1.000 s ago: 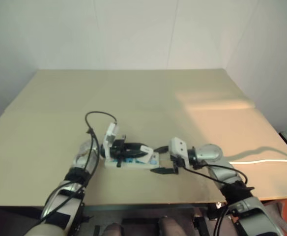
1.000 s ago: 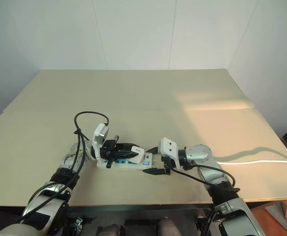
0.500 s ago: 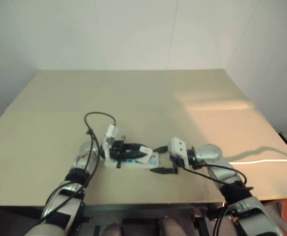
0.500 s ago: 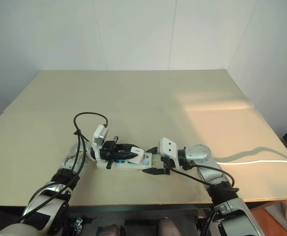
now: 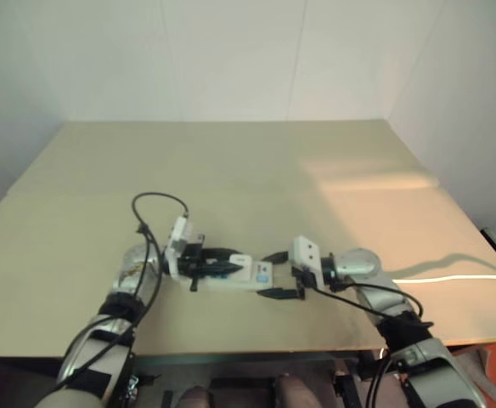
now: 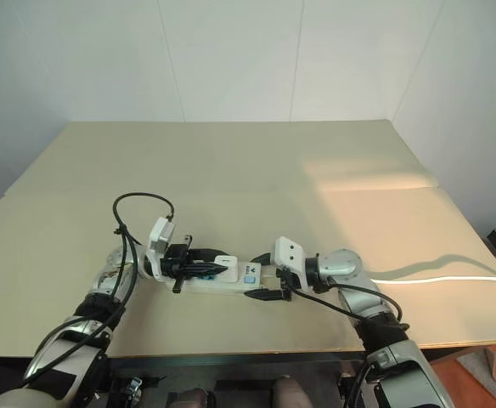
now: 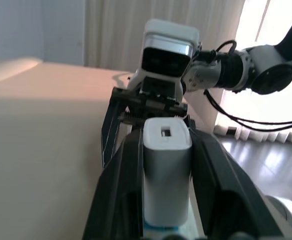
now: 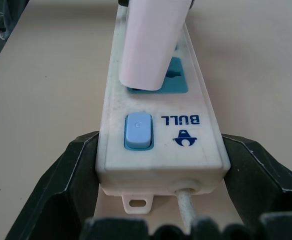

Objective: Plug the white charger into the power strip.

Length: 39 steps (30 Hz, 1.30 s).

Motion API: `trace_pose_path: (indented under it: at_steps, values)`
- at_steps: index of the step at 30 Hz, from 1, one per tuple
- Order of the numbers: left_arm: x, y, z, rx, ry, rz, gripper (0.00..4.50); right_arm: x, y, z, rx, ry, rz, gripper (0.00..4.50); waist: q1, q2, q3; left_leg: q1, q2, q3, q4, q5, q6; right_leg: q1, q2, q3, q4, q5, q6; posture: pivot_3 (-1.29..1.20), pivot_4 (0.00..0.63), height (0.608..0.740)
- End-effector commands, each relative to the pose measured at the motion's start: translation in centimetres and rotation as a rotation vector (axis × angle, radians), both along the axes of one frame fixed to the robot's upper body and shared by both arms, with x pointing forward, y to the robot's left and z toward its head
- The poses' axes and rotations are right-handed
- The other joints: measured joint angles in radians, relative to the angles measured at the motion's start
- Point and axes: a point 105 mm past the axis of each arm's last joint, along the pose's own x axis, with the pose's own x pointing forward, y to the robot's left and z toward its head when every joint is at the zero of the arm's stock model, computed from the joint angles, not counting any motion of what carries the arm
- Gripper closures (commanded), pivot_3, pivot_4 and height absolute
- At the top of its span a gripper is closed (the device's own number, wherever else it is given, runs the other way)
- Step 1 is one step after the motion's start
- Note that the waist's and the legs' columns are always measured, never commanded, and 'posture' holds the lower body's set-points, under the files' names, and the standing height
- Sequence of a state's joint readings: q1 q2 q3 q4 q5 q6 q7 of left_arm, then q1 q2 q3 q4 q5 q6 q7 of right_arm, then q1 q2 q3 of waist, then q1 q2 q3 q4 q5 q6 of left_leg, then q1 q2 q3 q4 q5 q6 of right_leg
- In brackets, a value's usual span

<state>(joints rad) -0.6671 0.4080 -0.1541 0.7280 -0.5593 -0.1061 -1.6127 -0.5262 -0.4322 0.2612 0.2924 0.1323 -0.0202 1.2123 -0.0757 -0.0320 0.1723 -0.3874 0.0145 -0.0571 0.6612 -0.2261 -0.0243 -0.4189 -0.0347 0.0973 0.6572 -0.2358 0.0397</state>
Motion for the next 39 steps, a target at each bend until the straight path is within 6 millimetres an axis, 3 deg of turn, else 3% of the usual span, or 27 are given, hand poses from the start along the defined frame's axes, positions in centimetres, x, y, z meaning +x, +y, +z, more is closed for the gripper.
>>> trace_pose_path:
  at_steps: [1, 15, 29, 39]
  values:
    - [0.2, 0.9, 0.4, 0.017, -0.034, 0.025, 3.51, 0.1, 0.6, 0.6, 0.008, -0.036, 0.02, 1.05, 0.002, 0.0, 0.0, 0.0, 0.0, 0.0, 0.0, 0.0, 0.0, 0.0, 0.0, 0.0, 0.0, 0.0, 0.0, 0.0, 0.15, 0.74]
    - [-0.2, -0.8, -0.3, 0.09, -0.094, -0.048, 3.51, -0.1, 0.7, 0.4, 0.006, -0.036, 0.015, 1.05, 0.004, 0.0, 0.0, 0.0, 0.0, 0.0, 0.0, 0.0, 0.0, 0.0, 0.0, 0.0, -0.001, 0.0, 0.0, 0.0, 0.15, 0.74]
    - [-0.5, 0.1, -2.3, 0.107, -0.045, -0.008, 3.51, 0.0, 0.8, 0.4, 0.006, -0.041, 0.015, 1.05, 0.004, 0.0, 0.0, 0.004, 0.0, 0.0, 0.0, 0.0, 0.0, 0.005, 0.0, 0.0, -0.001, -0.001, 0.002, 0.0, 0.15, 0.74]
    - [0.1, -0.2, -1.9, 0.088, -0.054, 0.012, 3.51, 0.0, 0.9, 0.3, 0.009, -0.043, 0.011, 1.05, 0.005, 0.0, 0.0, 0.011, 0.0, -0.001, -0.001, 0.0, 0.0, 0.014, 0.0, -0.001, -0.005, -0.005, 0.008, 0.0, 0.15, 0.74]
